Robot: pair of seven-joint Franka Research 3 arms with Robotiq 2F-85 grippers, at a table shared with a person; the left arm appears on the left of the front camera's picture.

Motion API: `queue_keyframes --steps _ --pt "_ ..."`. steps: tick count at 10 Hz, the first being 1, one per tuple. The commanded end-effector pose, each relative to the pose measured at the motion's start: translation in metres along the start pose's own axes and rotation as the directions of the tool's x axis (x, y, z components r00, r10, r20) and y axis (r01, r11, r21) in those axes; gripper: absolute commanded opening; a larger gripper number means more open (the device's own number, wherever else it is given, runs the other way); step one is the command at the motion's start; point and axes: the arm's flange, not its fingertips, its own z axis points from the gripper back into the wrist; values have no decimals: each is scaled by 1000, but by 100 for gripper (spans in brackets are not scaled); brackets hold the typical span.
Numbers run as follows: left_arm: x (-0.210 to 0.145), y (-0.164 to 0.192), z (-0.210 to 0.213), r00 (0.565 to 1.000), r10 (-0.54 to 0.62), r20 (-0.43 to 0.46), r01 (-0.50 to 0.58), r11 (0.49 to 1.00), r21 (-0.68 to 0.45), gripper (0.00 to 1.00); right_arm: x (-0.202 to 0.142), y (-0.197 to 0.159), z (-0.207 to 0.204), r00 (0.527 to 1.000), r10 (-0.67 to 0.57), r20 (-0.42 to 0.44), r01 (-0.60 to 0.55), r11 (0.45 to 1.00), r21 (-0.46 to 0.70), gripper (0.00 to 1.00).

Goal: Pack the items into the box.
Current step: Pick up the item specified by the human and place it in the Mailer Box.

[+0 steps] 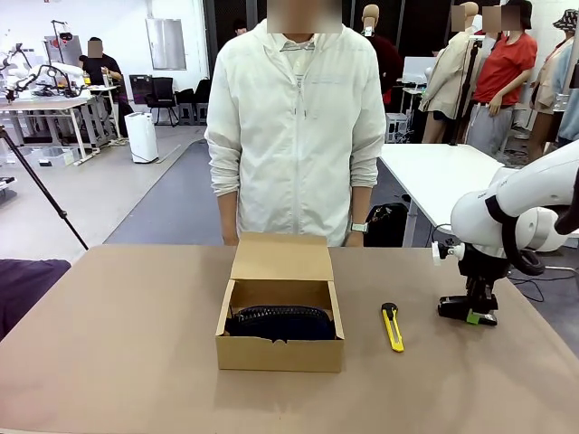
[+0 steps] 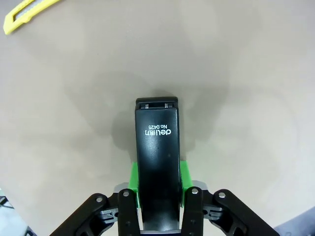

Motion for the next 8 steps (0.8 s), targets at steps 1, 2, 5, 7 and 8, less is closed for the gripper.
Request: queue_keyframes --steps 1,2,5,7,8 --pt "-2 0 0 1000 -11 6 11 1000 -4 100 1 3 0 1000 13 12 -13 1000 12 0" --pt "-2 0 0 1000 -11 6 11 1000 -4 100 3 4 1 1000 10 1 -10 1000 13 0" --pt "-2 0 0 1000 -11 6 11 1000 -4 100 8 8 23 1000 -12 -11 12 999 48 0" --pt "-2 0 0 1000 -11 6 11 1000 -4 100 6 23 94 998 -67 20 65 992 109 0" --pt "-2 0 0 1000 -11 6 11 1000 -4 100 1 49 139 995 -91 37 86 989 119 0"
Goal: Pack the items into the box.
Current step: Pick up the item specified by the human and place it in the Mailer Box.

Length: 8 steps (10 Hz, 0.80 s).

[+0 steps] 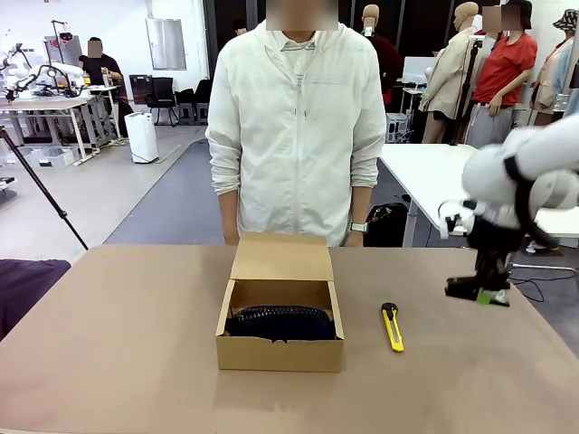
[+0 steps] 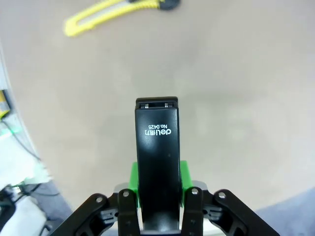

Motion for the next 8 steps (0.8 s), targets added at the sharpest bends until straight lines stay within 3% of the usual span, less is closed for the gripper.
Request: queue_keyframes --steps 1,3,4,5,6,8 --pt "-2 -1 0 1000 -11 6 11 1000 -4 100 -10 54 73 996 -85 10 84 995 48 0" --pt "-2 -1 0 1000 -11 6 11 1000 -4 100 -31 110 108 997 -75 34 72 995 67 0" --pt "-2 -1 0 1000 -11 6 11 1000 -4 100 -48 127 113 978 -130 161 115 989 97 0" --pt "-2 -1 0 1000 -11 6 11 1000 -4 100 -69 117 109 943 -211 258 209 977 39 0" --pt "-2 -1 0 1000 -11 6 11 1000 -4 100 -38 117 125 996 -74 59 69 994 84 0" --pt "-2 -1 0 1000 -11 6 11 1000 -4 100 -38 117 125 996 -74 59 69 994 84 0"
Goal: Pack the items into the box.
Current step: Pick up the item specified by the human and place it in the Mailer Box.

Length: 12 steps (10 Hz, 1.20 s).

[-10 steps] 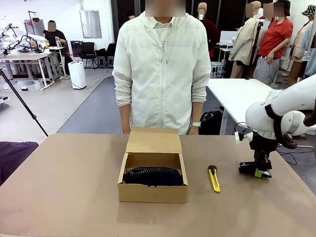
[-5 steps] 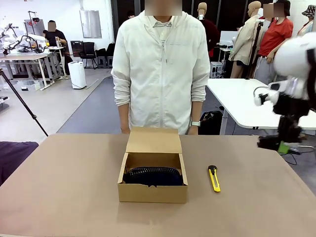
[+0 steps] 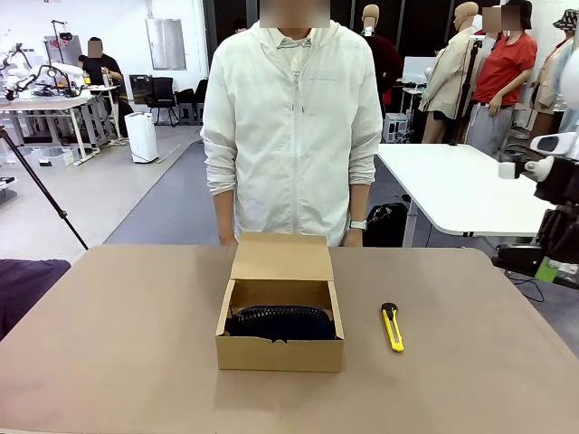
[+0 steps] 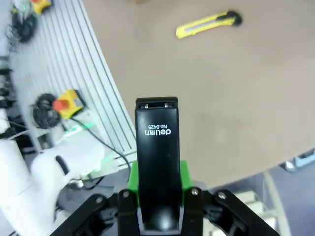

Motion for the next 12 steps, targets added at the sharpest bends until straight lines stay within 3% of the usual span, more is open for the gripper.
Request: queue_keyframes --steps 1,2,3,4,5,6,8,10,12 --pt "-2 -1 0 1000 -11 6 11 1000 -4 100 9 -6 5 999 12 -38 -12 1000 -11 0" --pt "-2 -1 0 1000 -11 6 11 1000 -4 100 0 0 0 1000 0 0 0 1000 0 0" --pt "-2 -1 0 1000 -11 6 11 1000 -4 100 47 7 0 997 53 -57 -55 998 -38 0" --pt "-2 -1 0 1000 -11 6 11 1000 -4 100 106 38 -4 972 206 -108 -210 977 -22 0" --pt "-2 -1 0 1000 -11 6 11 1000 -4 100 155 74 -10 932 302 -201 -324 942 -86 0" --pt "-2 -1 0 1000 -11 6 11 1000 -4 100 202 105 -22 894 377 -242 -416 900 -132 0" --pt "-2 -1 0 1000 -11 6 11 1000 -4 100 290 159 -62 816 535 -218 -575 787 -224 0" --pt "-2 -1 0 1000 -11 6 11 1000 -4 100 342 192 -101 810 554 -194 -584 731 -353 0" --pt "-2 -1 0 1000 -11 6 11 1000 -4 100 363 191 -141 807 522 -277 -590 692 -416 0"
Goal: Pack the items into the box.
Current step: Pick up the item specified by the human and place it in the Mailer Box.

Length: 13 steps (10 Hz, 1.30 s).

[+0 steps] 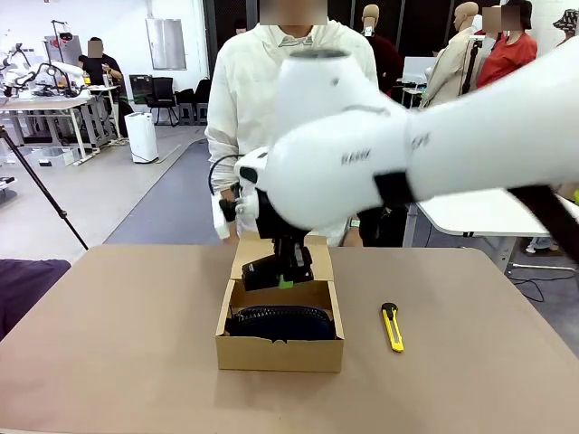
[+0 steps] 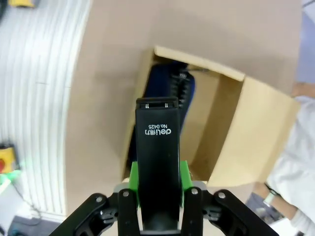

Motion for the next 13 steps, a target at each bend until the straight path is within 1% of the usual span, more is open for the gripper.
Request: queue_keyframes --steps 1,2,3,4,5,6,9,10,11,13 --pt "-2 0 0 1000 -11 7 11 1000 -5 100 -1 -8 -42 993 -29 -113 20 997 -79 0" --pt "-2 0 0 1000 -11 7 11 1000 -5 100 0 -11 -64 995 -52 -90 43 994 -97 0" --pt "-2 0 0 1000 -11 7 11 1000 -5 100 2 -15 -84 982 -81 -170 60 990 -126 0" --pt "-2 0 0 1000 -11 7 11 1000 -5 100 2 -19 -104 982 -64 -180 43 992 -116 0" --pt "-2 0 0 1000 -11 7 11 1000 -5 100 2 -23 -113 983 -72 -167 47 988 -147 0" --pt "-2 0 0 1000 -11 7 11 1000 -5 100 0 -28 -121 981 -82 -178 57 988 -143 0" --pt "-2 0 0 1000 -11 7 11 1000 -5 100 -1 -32 -129 976 -161 -144 147 984 -104 0" --pt "-2 0 0 1000 -11 7 11 1000 -5 100 -3 -33 -130 972 -190 -135 179 980 -90 44" --pt "-2 0 0 1000 -11 7 11 1000 -5 100 -6 -33 -129 975 -188 -120 180 981 -78 100" --pt "-2 0 0 1000 -11 7 11 1000 -5 100 -11 -30 -125 974 -194 -116 186 979 -83 100"
